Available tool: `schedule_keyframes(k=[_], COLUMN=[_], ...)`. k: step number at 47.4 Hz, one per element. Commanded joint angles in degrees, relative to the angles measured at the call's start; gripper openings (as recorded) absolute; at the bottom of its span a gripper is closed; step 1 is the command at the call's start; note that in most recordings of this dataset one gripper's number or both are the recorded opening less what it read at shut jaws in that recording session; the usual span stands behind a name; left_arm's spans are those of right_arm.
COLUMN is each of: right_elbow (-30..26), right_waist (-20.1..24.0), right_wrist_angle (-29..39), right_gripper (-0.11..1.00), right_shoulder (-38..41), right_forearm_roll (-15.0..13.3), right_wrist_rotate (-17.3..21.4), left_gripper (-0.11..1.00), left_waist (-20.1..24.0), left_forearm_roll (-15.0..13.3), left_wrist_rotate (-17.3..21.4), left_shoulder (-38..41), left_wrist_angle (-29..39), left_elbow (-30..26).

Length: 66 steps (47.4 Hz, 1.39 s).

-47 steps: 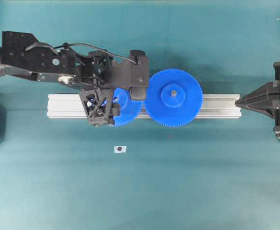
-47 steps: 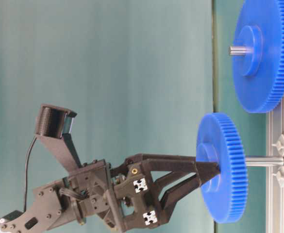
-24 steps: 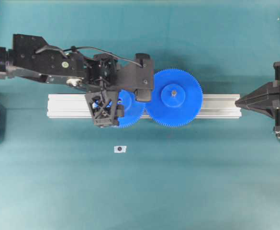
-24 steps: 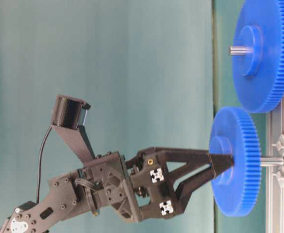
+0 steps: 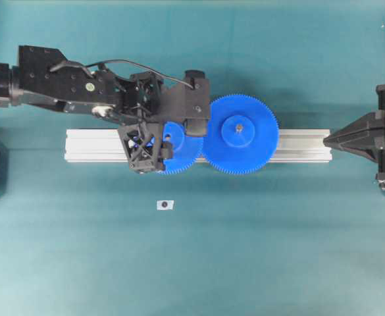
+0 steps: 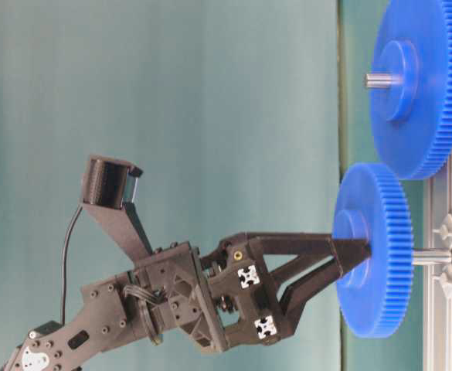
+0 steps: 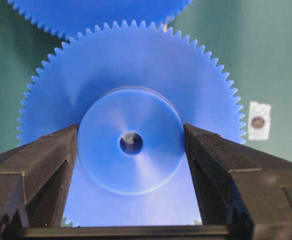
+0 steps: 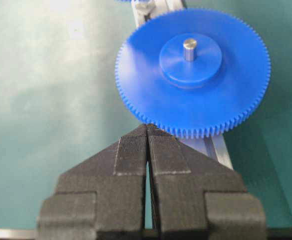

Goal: Insert the small gear onto the shaft.
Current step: 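Align the gear's center hole with the shaft beside the large gear, then push the small gear onto the shaft with the left gripper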

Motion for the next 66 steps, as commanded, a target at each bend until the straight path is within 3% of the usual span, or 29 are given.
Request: schedule_keyframes(k=[1, 22, 31, 45, 66], right_elbow=[-0.6, -0.6, -0.6, -0.6, -0.5], right_waist=[-0.2, -0.3, -0.2, -0.4, -0.4], right_wrist_angle=[-0.6, -0.5, -0.6, -0.7, -0.8], right_gripper=[0.01, 0.01, 0.01, 0.01, 0.01], right_shoulder=[0.4, 0.4, 0.4, 0.4, 0.3], right_forearm_roll=[-0.1, -0.1, -0.1, 0.0, -0.1], right_wrist_rotate=[0.5, 0.5, 0.5, 0.5, 0.5], left_gripper=[0.71, 0.71, 0.71, 0.71, 0.71], left_waist=[1.3, 1.5, -0.5, -3.5, -1.1], left_forearm_roll=[0.3, 0.1, 0.1, 0.3, 0.1], left_wrist_rotate=[0.2, -0.1, -0.5, -4.3, -1.0], left_shoulder=[-1.3, -1.5, -1.5, -1.0, -0.7], left_wrist_angle=[0.8, -0.2, -0.7, -1.0, -1.0], left_elbow=[0.3, 0.5, -0.4, 0.0, -0.5])
